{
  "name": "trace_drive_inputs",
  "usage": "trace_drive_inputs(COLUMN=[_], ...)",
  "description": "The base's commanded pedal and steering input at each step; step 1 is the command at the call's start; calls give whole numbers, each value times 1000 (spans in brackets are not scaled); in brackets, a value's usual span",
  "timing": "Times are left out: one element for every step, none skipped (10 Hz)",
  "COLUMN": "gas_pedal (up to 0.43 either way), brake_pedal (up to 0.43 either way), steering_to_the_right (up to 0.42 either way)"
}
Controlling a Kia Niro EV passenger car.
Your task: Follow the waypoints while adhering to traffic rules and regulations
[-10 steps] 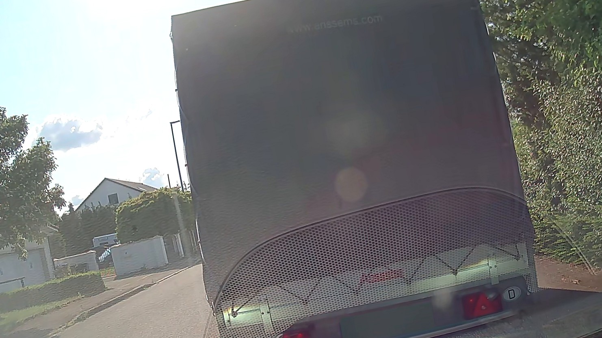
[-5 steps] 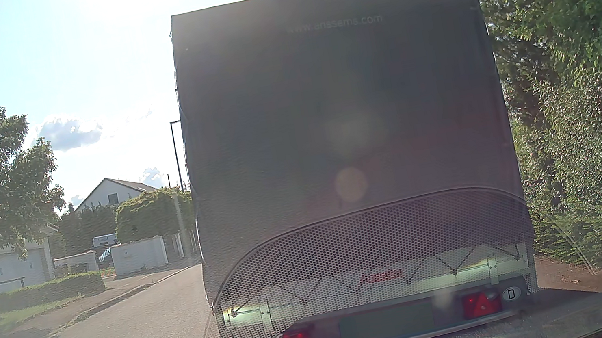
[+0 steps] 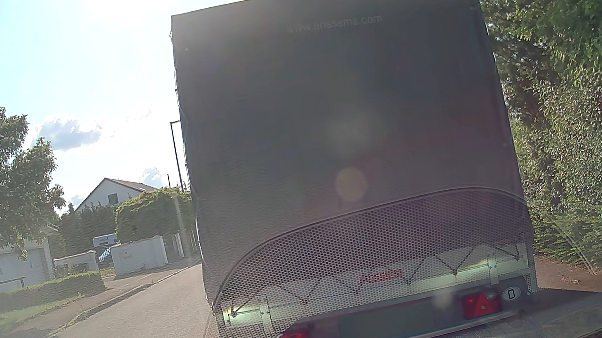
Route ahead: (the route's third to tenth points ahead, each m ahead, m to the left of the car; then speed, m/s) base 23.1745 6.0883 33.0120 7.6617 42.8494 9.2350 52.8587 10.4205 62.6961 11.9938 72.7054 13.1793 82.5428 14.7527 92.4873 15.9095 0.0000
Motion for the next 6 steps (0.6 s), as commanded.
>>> trace_drive_inputs(gas_pedal=[0, 0, 0, 0, 0, 0], brake_pedal=[524, 524, 524, 524, 524, 524], steering_to_the_right=[17, 16, 13, 9, 5, 1])
